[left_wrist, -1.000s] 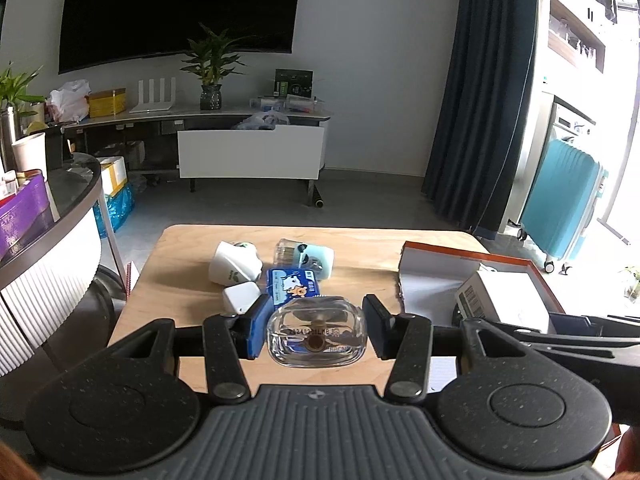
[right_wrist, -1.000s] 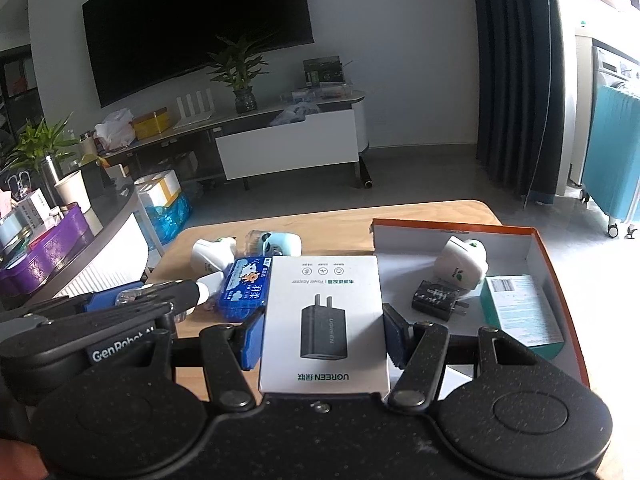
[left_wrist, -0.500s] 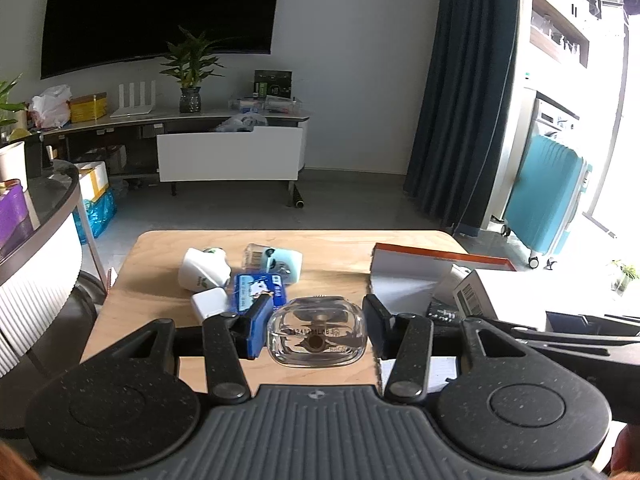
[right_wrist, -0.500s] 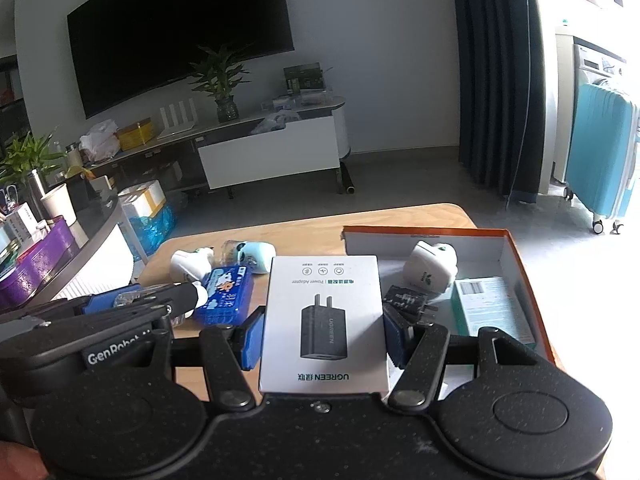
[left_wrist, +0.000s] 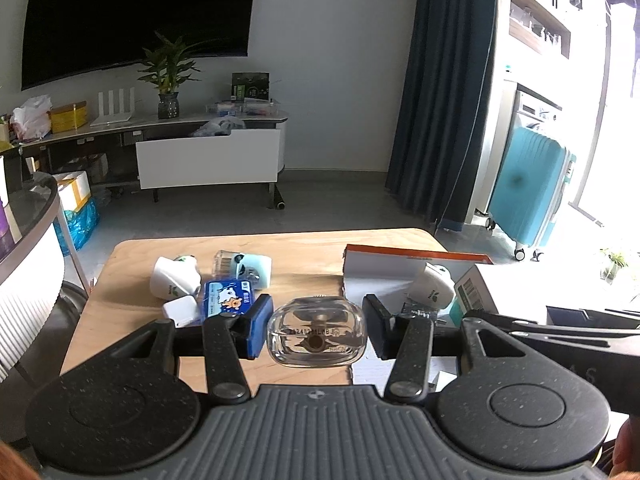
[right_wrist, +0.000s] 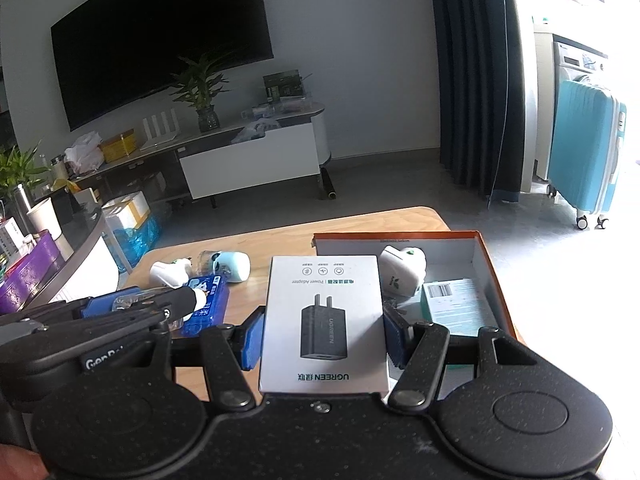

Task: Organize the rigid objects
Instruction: 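Carry the glass bottle and white UGREEN box with both tools over the tray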

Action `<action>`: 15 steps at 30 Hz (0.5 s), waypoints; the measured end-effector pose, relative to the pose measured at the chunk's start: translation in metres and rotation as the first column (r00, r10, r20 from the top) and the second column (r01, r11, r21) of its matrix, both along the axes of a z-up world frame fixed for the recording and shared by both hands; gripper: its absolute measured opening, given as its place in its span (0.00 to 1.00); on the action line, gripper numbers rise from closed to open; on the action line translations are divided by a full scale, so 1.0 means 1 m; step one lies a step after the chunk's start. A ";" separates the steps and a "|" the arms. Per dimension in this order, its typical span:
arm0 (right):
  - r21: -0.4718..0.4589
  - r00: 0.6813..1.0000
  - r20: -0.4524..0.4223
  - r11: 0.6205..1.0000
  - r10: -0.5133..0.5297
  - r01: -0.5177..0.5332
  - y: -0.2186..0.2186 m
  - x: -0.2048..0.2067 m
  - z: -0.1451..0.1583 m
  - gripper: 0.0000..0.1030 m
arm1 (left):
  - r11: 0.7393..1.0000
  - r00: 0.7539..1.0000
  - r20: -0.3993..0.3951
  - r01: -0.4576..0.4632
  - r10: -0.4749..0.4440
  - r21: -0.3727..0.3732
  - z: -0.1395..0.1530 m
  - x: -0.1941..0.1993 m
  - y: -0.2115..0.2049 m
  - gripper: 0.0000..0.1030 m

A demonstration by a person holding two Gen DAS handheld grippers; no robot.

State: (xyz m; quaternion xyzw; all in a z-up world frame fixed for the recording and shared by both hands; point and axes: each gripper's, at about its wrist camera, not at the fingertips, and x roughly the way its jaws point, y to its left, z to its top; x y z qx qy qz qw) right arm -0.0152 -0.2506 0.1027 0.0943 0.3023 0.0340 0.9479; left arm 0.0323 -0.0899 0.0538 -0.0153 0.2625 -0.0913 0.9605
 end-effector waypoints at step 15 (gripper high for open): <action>-0.001 0.999 0.016 0.999 -0.047 0.047 -0.020 -0.003 0.003 0.69 | 0.999 0.999 0.005 0.047 -0.047 0.001 0.001 0.005 -0.019 0.48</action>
